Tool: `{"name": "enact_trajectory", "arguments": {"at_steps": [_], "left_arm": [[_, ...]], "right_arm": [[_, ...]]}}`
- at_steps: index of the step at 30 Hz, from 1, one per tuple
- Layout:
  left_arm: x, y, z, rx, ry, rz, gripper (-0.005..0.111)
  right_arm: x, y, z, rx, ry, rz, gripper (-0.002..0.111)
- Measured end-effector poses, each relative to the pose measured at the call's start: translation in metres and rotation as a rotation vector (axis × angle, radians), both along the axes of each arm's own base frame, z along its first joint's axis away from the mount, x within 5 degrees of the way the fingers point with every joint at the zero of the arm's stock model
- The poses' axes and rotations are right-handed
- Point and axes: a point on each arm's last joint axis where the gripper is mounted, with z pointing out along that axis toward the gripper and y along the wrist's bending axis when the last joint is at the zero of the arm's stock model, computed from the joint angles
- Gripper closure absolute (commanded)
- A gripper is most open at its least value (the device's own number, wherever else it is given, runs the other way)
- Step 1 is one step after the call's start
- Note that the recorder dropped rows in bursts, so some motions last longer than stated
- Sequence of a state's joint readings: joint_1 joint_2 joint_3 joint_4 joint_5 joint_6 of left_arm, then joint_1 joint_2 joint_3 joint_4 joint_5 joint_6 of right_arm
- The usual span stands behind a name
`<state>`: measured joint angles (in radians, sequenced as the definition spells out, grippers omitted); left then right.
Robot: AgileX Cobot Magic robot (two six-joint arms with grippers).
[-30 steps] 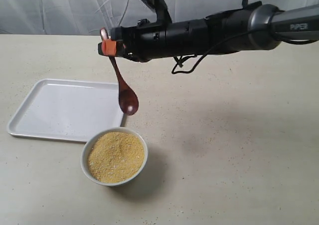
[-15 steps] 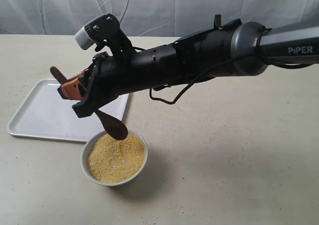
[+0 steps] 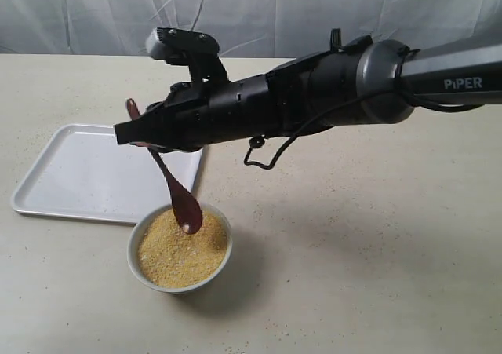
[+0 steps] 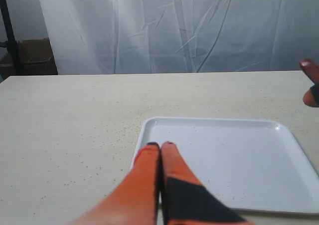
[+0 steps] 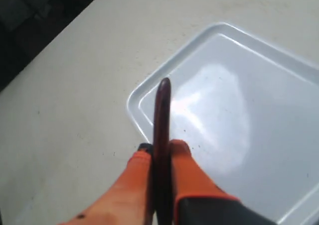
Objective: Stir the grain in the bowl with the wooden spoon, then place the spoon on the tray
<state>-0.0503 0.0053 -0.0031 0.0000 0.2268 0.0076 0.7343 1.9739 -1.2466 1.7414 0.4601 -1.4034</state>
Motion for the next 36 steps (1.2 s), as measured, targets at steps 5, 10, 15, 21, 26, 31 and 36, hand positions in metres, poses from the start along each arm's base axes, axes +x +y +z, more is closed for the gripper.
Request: {"name": "enact_trajectory", "arguments": {"at_steps": [5,10,15,21,26,31,36], "left_arm": [[0.0,0.0,0.0,0.0,0.0,0.0,0.107],[0.0,0.0,0.0,0.0,0.0,0.0,0.107],[0.0,0.0,0.0,0.0,0.0,0.0,0.107],[0.0,0.0,0.0,0.0,0.0,0.0,0.107],[0.0,0.0,0.0,0.0,0.0,0.0,0.107],[0.0,0.0,0.0,0.0,0.0,0.0,0.107],[0.0,0.0,0.0,0.0,0.0,0.0,0.107]], "right_arm": [[0.025,-0.019,-0.039,0.069,0.367,-0.192,0.109],[0.028,-0.023,-0.07,0.069,0.512,-0.221,0.081],[0.027,-0.022,-0.07,0.076,0.524,-0.212,0.059],[0.025,-0.029,-0.072,0.022,0.51,-0.137,0.059],[0.042,-0.052,-0.062,0.019,0.55,-0.058,0.059],[0.068,-0.074,-0.03,0.015,0.521,0.091,0.06],[0.079,-0.089,-0.003,-0.156,0.417,0.281,0.063]]}}
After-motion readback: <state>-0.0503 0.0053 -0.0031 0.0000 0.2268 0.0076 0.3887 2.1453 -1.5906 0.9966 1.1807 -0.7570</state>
